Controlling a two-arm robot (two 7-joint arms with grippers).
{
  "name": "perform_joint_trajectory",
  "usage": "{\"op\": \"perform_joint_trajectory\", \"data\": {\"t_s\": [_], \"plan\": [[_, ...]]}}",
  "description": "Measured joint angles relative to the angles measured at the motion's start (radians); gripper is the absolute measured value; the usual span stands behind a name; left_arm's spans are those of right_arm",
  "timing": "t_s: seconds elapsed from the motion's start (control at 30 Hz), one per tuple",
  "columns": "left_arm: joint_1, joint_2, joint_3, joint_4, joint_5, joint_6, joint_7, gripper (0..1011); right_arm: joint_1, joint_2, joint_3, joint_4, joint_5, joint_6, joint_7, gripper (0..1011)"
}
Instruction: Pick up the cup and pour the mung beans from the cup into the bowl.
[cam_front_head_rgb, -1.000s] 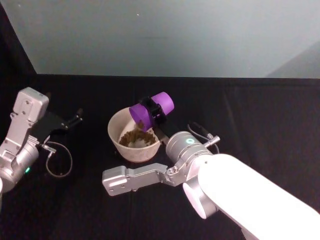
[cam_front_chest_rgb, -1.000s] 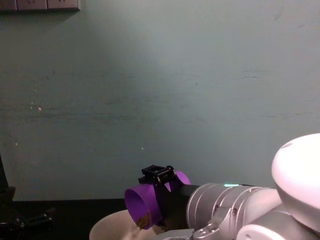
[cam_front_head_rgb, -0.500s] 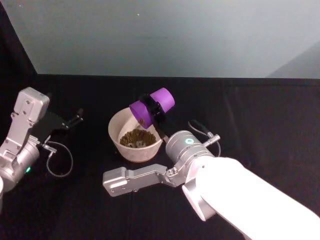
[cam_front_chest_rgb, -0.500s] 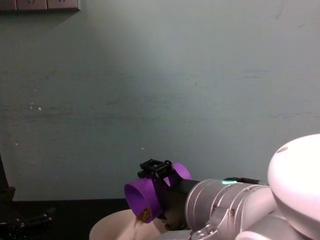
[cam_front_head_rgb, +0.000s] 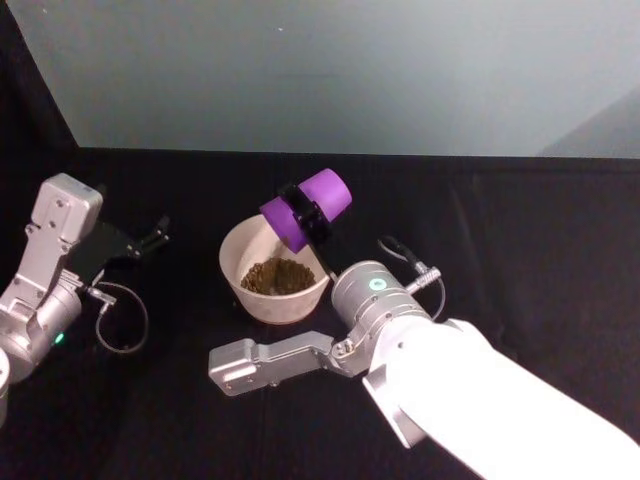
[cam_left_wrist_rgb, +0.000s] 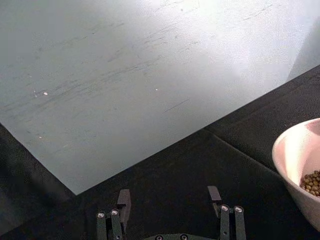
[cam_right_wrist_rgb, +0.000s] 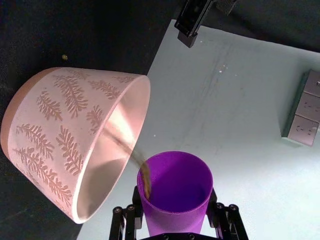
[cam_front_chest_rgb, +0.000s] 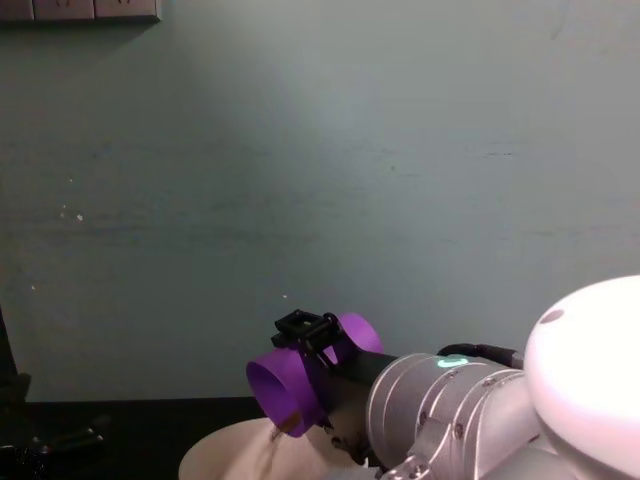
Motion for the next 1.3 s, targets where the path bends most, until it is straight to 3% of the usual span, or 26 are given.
{"op": "perform_joint_trajectory", "data": {"t_s": [0.6,1.3], "plan": [[0.0,0.0,0.0,0.0,0.0,0.0,0.0,1000,0.008,0.002,-0.031,0.001,-0.09,0.017,0.011,724],[0.0,0.0,0.0,0.0,0.0,0.0,0.0,1000,0.003,0.002,-0.031,-0.001,-0.098,0.011,0.019,724]]}}
